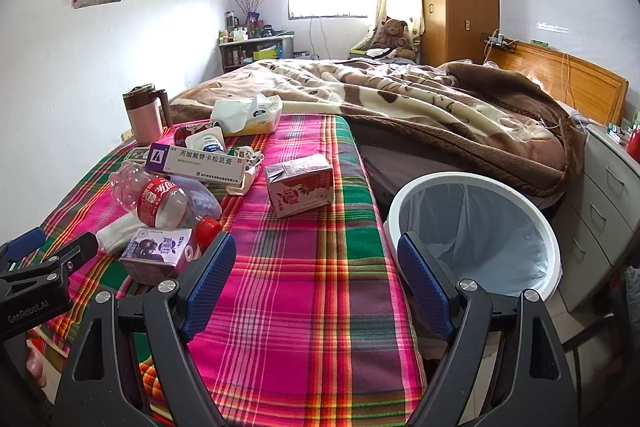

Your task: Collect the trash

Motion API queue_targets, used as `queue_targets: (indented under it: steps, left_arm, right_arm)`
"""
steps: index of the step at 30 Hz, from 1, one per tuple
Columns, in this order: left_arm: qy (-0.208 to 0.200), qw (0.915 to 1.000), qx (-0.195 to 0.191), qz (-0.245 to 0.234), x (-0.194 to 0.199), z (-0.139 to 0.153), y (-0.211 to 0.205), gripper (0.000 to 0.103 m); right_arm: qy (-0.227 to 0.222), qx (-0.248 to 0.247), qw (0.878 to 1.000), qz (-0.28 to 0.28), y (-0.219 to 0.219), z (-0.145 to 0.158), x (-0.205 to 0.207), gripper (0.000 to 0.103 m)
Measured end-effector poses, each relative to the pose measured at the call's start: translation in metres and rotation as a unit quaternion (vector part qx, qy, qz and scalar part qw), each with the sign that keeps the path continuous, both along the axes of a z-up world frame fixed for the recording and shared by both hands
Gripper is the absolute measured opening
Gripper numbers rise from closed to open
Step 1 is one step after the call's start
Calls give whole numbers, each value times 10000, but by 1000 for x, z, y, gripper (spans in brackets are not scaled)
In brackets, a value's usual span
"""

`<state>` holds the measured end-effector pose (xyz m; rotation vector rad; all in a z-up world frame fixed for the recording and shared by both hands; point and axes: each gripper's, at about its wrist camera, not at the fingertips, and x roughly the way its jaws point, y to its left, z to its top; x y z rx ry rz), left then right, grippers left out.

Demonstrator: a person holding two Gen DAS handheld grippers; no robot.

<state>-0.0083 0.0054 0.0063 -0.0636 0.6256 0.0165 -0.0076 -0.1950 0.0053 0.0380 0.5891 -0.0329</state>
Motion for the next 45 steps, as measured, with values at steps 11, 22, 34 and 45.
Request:
queue_targets:
  steps: [11, 22, 34, 45]
  left_arm:
    - [-1, 10000, -18, -14, 0, 2, 3, 103]
    - [-22, 10000, -15, -5, -1, 2, 3, 103]
    - [-34, 10000, -14, 3, -1, 1, 6, 103]
    - [-44, 10000, -21, 21, -1, 0, 7, 103]
  right_arm:
    - [-1, -19, 10000, 0, 4, 0, 0, 85]
    - [1, -30, 10000, -2, 3, 1, 1, 85]
    - [10, -40, 10000, -5, 4, 0, 1, 85]
    - [3, -63, 10000, -3, 5, 0, 2, 85]
